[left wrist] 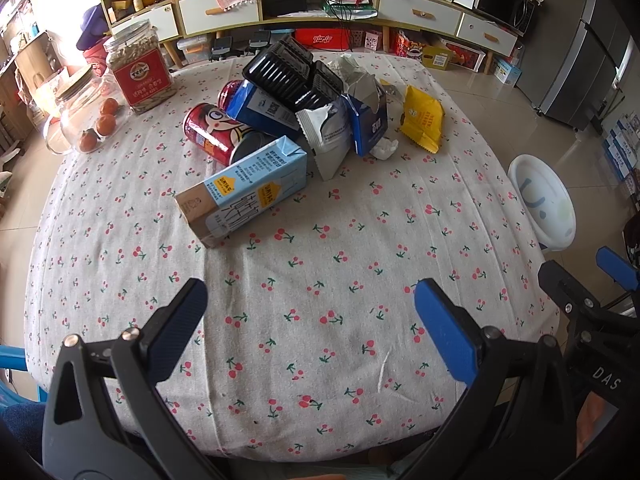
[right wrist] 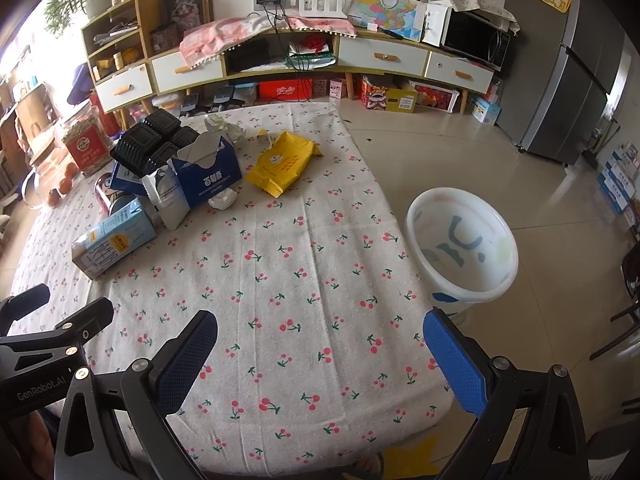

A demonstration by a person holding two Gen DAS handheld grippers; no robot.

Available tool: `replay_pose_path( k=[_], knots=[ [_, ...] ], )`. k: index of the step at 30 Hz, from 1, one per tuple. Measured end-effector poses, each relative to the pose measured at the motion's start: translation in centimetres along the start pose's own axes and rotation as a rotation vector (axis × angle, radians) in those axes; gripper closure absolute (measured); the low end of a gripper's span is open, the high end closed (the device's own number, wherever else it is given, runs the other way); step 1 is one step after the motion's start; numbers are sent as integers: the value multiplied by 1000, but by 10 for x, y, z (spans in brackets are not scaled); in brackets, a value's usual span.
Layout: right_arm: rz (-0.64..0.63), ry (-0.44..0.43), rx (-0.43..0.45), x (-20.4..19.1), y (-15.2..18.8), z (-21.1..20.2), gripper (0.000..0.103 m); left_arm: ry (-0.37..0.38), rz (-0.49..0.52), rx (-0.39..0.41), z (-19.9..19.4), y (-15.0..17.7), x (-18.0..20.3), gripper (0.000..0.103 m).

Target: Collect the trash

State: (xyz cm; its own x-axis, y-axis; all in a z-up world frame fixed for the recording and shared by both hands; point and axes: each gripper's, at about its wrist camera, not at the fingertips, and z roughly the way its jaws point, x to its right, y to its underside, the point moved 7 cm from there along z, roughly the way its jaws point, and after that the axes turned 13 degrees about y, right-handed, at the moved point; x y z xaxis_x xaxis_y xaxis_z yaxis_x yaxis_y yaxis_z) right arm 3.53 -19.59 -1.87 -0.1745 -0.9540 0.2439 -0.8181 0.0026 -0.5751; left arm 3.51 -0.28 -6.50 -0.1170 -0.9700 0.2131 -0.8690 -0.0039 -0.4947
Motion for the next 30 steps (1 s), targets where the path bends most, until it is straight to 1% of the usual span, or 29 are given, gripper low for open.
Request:
replay_pose_path(
  k=[30],
  knots=[
    [-5,0,-2,-4,2,2,0,1,-1,0,0,0,0,0]
  ],
)
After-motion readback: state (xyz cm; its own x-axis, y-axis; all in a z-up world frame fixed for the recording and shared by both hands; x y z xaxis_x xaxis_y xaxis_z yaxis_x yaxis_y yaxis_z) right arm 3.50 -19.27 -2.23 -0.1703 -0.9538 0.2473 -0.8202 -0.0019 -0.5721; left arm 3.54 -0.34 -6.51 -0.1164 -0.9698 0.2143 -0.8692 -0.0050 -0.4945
